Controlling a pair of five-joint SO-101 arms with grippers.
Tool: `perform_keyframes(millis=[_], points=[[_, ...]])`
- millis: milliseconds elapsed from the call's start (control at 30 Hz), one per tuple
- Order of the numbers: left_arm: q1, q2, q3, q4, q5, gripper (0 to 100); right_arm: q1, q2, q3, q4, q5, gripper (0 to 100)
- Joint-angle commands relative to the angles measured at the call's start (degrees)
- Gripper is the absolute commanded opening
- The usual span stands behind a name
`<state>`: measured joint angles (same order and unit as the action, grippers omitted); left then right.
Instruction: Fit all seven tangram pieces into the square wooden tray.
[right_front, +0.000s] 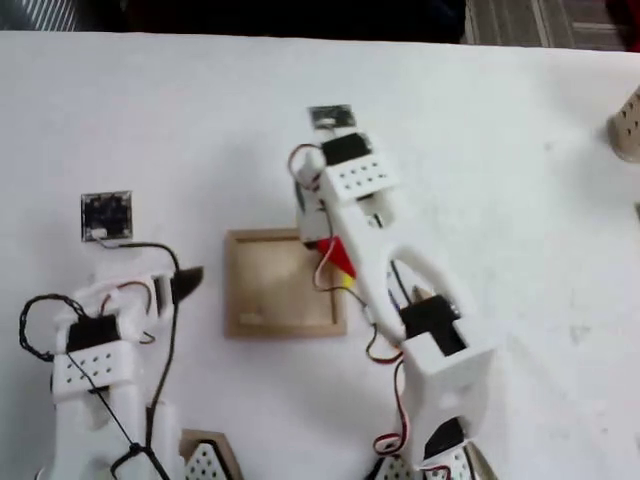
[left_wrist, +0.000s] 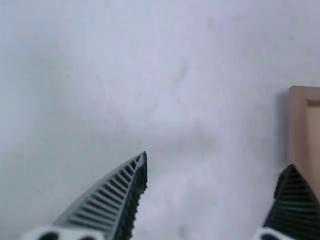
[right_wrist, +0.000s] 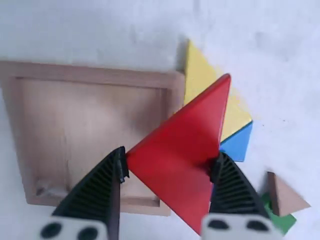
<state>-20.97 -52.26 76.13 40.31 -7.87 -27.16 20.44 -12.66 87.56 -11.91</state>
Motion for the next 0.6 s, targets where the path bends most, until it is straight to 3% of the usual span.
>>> perform_keyframes(millis=[0,233,467,567], points=[[-2.33,-0.04,-2.37,-1.32,2.46,39,-4.35,-3.56,-3.78,0.66,4.31,6.3],[-4.35,0.04,-2.46,-1.32,2.46,39,-10.42,-1.89,-4.75,-2.42,6.95,6.3],[-4.35,0.04,-2.37,-1.32,2.02,39,-14.55,8.13,-5.19,-4.09,14.51,6.4],[-4.26,0.04,-2.37,-1.32,0.44,39,-14.99,10.07,-5.63,-4.0,17.85,14.3]])
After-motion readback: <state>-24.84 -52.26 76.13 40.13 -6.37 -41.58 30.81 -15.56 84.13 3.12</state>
